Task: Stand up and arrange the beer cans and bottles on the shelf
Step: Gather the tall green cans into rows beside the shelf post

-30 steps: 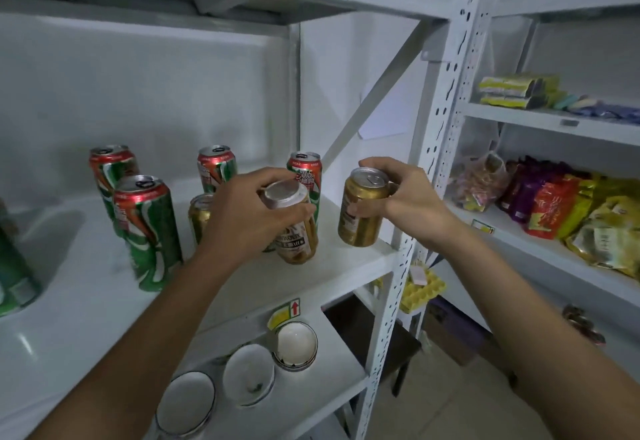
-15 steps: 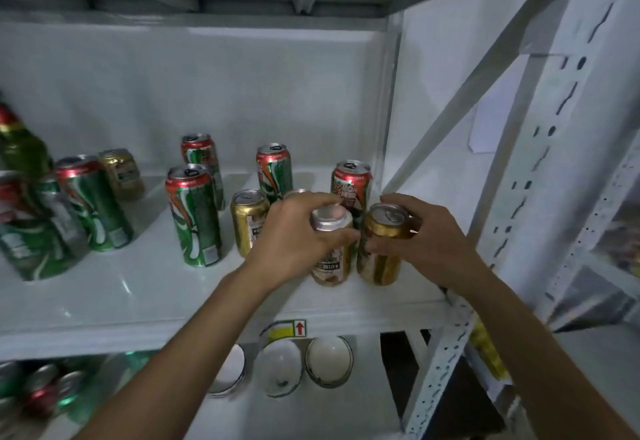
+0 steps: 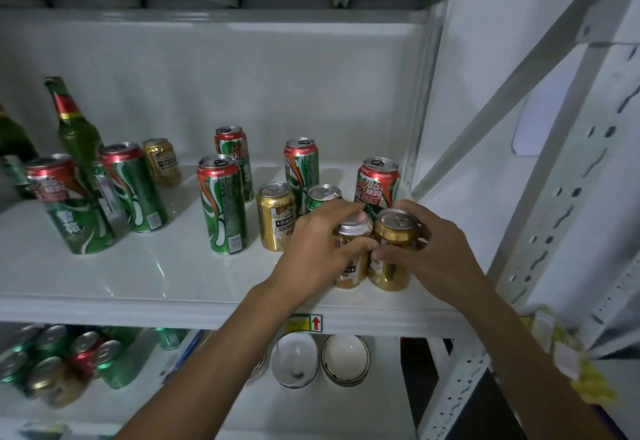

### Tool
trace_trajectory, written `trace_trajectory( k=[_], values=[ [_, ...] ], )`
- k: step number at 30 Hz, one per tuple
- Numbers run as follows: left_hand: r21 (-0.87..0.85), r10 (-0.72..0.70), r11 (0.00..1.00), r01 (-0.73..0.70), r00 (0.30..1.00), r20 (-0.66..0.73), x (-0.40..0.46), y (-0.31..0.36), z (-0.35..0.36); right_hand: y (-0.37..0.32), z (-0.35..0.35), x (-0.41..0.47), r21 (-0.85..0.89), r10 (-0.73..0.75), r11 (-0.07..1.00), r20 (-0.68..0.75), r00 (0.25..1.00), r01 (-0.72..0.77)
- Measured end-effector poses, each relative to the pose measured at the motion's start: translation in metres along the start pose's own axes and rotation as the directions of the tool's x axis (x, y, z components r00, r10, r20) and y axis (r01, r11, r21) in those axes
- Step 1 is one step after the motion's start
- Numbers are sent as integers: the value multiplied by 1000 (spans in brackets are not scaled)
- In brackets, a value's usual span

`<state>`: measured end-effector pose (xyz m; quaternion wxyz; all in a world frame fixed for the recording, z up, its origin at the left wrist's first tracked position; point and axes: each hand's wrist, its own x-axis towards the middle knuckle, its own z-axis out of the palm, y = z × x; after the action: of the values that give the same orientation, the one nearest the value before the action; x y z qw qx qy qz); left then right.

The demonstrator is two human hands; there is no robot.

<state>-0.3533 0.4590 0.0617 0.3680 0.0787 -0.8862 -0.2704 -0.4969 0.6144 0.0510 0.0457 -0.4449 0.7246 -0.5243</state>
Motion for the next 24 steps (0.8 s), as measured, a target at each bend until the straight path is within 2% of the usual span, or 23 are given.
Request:
trace_trajectory(
  k=[10, 14, 17, 22, 24],
  values=[
    [34, 96, 995, -95, 995, -13, -4, -5, 3, -1, 2, -1, -3, 12, 1000, -19, 1000, -12],
    [127, 116, 985, -115, 993, -5, -4, -13, 7, -1, 4, -3, -6, 13, 1000, -45, 999, -13],
    [59, 106, 993, -105, 994, -7, -5, -17, 4, -1, 5, -3, -5, 32, 999, -51, 998, -33],
    [-43, 90, 995, -86, 992, 91, -16, -26, -12, -8, 3, -2, -40, 73, 996, -40, 997, -75],
    [-98, 105, 990, -101, 994, 32, -23, -32, -28, -11, 2, -2, -28, 97, 995, -67, 993, -99]
  ],
)
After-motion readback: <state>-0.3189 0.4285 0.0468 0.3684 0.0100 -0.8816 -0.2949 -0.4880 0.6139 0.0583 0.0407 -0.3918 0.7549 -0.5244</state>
